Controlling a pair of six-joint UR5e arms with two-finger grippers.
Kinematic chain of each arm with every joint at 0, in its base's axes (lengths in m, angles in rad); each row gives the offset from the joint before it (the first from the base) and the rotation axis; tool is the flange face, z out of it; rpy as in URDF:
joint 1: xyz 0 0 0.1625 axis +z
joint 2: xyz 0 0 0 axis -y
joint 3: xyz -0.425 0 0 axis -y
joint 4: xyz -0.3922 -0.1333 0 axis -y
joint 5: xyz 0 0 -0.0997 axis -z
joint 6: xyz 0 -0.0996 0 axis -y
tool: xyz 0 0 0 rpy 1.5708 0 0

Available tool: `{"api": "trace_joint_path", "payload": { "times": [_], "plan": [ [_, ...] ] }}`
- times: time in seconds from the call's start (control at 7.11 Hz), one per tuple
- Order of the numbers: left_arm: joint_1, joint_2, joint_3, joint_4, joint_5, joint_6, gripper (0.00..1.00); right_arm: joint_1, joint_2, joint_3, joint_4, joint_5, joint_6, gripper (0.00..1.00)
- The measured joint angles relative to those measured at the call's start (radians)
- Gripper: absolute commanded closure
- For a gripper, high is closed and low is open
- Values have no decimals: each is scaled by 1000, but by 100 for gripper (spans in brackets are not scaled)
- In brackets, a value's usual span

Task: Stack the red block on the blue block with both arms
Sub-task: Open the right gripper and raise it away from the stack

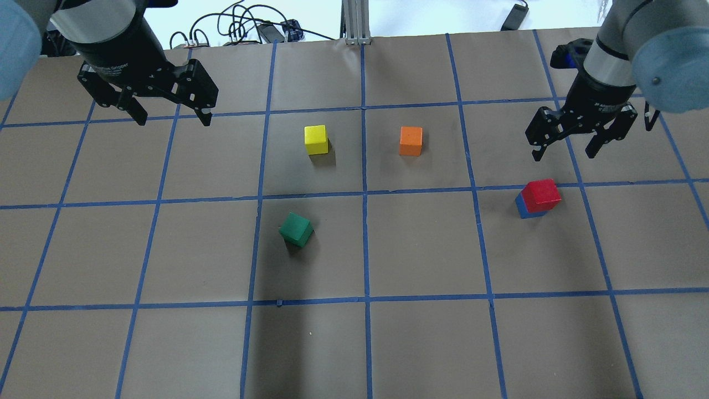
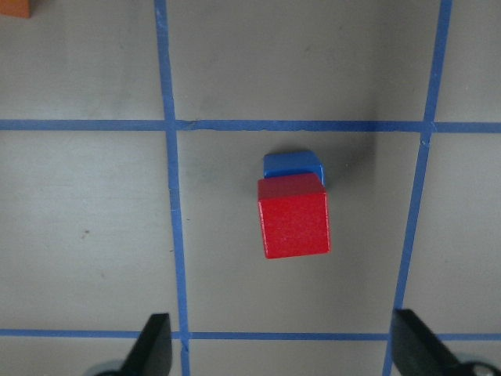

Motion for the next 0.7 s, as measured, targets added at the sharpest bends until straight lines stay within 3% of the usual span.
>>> {"api": "trace_joint_path", "payload": {
  "times": [0.7],
  "plan": [
    [0,-1,0,0,0,-1,0,151,-128,-32,100,25,187,0]
  ]
}}
